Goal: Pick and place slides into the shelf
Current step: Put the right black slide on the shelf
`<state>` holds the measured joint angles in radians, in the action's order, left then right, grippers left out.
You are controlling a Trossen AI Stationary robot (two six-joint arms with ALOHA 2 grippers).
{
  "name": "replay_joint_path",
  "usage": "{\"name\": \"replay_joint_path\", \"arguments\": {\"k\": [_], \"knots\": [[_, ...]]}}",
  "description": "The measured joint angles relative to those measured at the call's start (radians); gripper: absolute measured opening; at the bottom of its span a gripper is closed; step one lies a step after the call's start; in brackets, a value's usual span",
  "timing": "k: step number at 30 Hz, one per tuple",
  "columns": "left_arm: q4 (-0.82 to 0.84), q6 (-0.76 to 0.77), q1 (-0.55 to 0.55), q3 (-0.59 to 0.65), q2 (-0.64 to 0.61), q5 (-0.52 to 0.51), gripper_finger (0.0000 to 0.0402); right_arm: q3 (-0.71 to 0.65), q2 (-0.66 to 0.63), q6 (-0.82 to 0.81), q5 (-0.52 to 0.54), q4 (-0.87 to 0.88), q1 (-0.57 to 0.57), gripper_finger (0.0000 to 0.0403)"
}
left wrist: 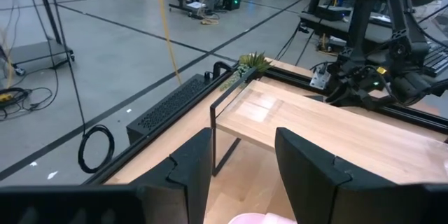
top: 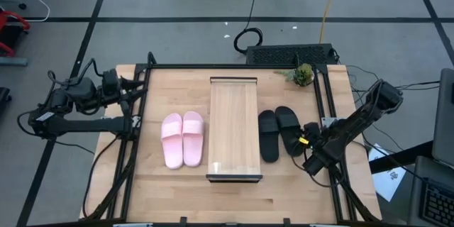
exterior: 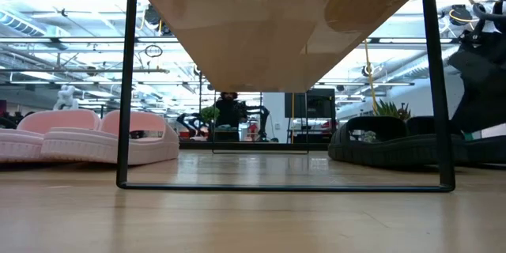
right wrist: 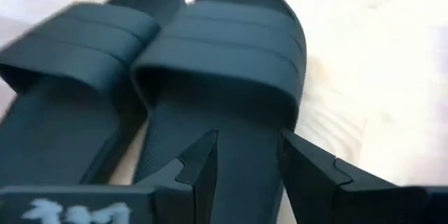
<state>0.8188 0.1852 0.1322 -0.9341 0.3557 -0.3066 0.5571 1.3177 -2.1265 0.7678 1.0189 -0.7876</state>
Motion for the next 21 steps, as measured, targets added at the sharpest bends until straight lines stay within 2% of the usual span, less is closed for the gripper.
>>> {"name": "replay_joint_path", "arguments": {"k": [7,21], "knots": [[0.000,-0.004,0.000,0.000,0.000,-0.036,0.0157,0.000,-0.048,-0.006,0.089,0.057,0.001,0.0134],[0.000,-0.008,0.000,0.000,0.000,-0.036,0.0157,0.000,-0.053,0.013,0.091,0.059,0.001,0.0134]]}}
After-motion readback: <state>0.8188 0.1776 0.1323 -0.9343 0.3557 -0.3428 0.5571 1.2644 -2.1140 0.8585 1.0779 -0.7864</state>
